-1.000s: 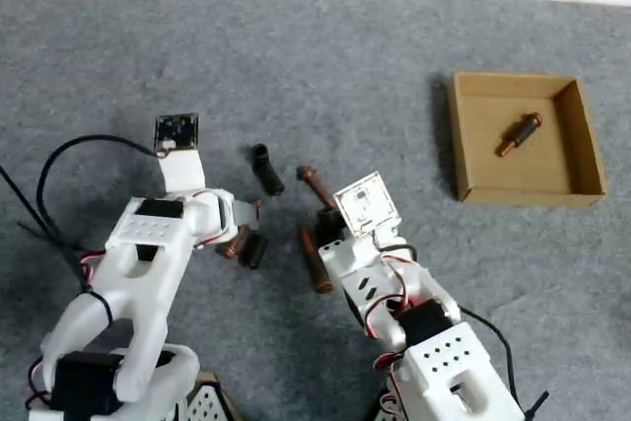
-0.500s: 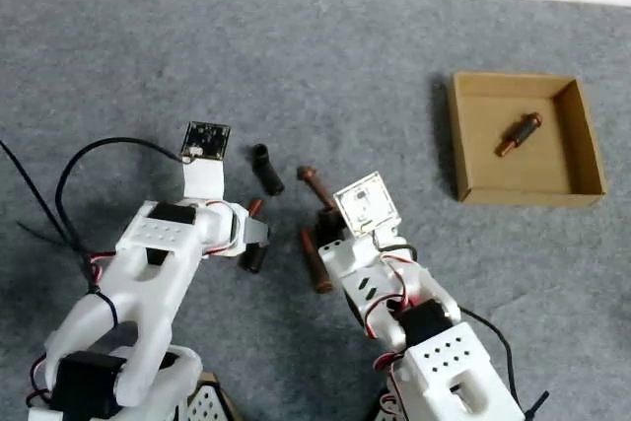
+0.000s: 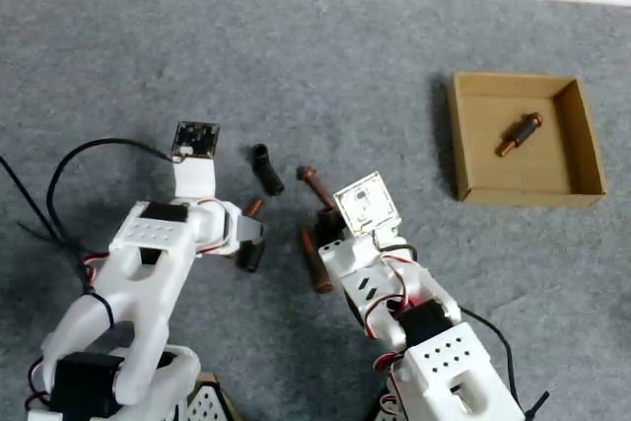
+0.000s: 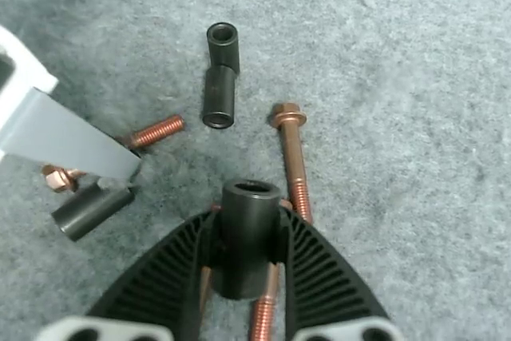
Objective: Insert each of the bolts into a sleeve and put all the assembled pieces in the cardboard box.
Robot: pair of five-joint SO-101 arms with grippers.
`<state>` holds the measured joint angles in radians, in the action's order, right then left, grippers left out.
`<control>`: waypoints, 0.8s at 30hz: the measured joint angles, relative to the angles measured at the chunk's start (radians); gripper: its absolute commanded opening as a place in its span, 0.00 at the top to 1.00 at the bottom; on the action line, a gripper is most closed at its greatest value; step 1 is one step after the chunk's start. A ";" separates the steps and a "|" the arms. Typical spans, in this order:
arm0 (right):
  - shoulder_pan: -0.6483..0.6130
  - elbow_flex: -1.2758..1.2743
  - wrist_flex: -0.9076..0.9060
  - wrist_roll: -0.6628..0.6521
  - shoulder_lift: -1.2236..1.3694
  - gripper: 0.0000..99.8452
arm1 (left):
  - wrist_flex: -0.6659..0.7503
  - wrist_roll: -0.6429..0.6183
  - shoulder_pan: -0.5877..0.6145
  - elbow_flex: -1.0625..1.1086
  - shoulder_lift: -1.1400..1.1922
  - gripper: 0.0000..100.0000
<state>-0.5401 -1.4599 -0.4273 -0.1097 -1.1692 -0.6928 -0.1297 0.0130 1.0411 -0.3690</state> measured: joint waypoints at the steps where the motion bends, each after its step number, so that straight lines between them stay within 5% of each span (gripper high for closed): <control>1: 0.000 0.000 0.000 0.000 0.000 0.99 | 0.000 0.000 0.014 0.000 0.000 0.68; 24: 0.000 0.000 0.000 0.000 0.000 0.99 | -0.057 0.112 0.032 0.000 0.000 0.68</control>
<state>-0.5401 -1.4599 -0.4273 -0.1097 -1.1692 -0.7495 -0.0176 0.0453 1.0411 -0.3690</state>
